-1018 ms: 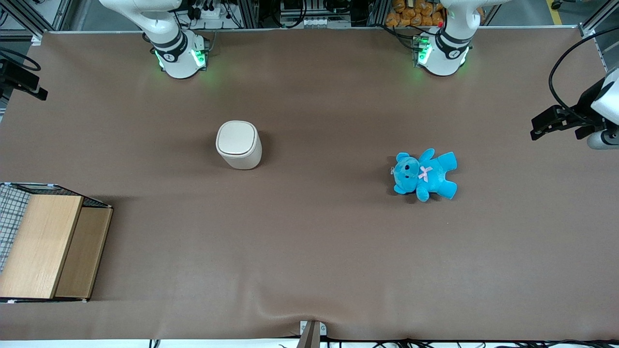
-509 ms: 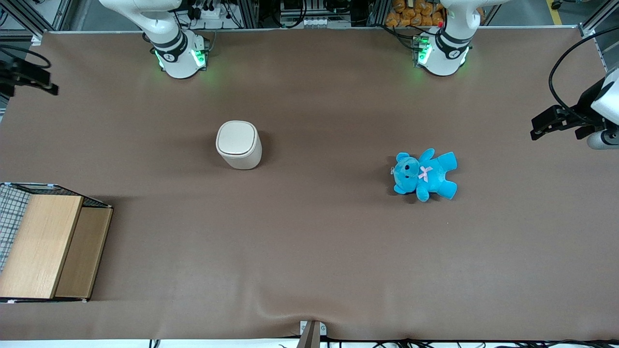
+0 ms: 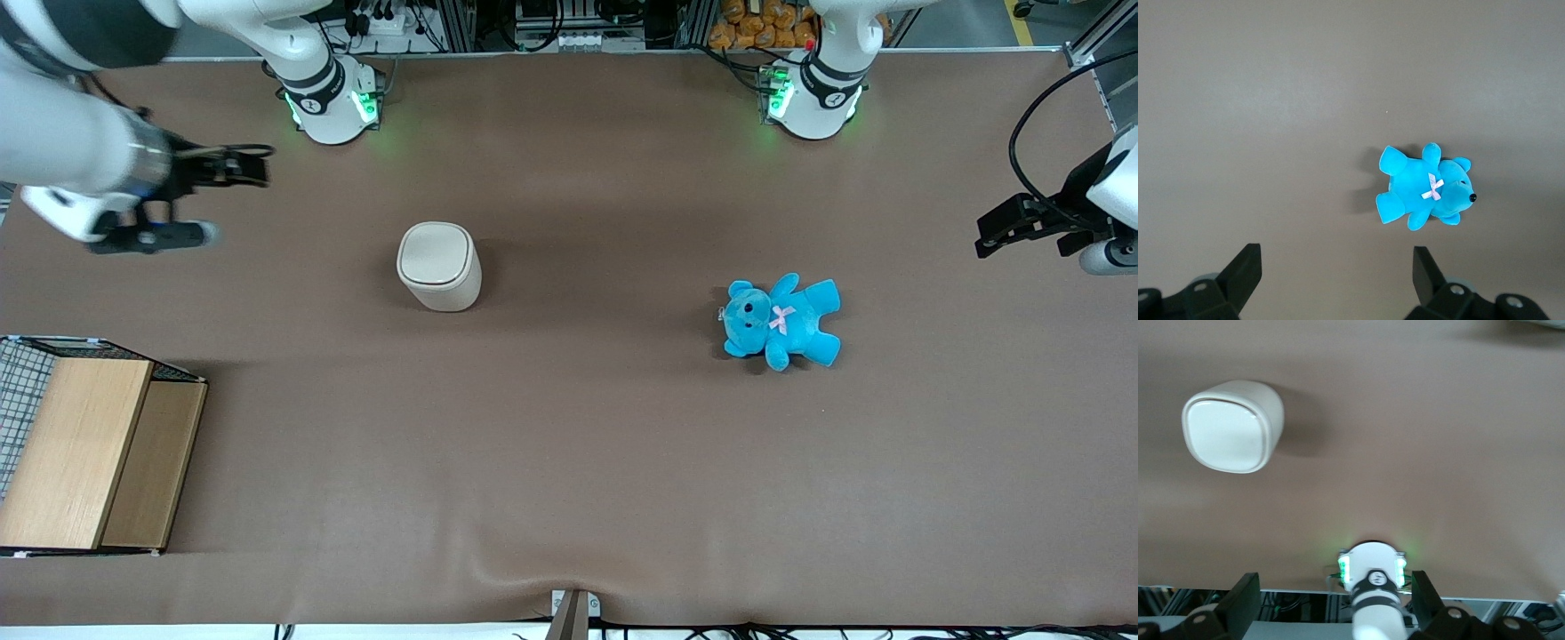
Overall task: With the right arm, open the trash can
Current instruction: 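Move the right gripper toward the white trash can's lid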
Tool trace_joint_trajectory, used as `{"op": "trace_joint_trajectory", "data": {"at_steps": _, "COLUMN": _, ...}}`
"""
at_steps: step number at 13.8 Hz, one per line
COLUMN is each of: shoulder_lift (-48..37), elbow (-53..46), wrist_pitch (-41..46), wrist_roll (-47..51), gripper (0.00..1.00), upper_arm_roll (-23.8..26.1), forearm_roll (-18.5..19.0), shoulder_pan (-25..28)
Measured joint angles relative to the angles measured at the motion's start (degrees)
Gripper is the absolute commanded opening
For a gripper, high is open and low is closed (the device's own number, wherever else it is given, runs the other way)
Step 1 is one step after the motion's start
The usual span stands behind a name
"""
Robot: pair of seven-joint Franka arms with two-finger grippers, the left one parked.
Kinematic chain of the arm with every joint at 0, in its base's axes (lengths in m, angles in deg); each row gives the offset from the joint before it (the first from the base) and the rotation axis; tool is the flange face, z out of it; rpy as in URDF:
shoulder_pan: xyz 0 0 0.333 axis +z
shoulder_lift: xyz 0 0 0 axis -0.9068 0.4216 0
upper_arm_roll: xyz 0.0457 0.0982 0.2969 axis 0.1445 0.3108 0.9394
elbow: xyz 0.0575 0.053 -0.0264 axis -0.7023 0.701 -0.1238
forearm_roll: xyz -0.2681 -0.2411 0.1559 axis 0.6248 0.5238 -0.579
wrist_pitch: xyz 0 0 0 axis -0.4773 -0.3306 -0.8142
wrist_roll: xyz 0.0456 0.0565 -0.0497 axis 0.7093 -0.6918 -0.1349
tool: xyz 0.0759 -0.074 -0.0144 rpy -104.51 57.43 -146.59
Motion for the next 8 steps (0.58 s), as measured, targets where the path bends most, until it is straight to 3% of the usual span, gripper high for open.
{"op": "trace_joint_trajectory", "data": {"at_steps": 8, "shoulder_lift": 2.0, "elbow": 13.88, "wrist_pitch": -13.88, "wrist_roll": 10.33, "gripper": 1.0, "upper_arm_roll": 0.09, "forearm_roll": -5.3, "shoulder_pan": 9.93}}
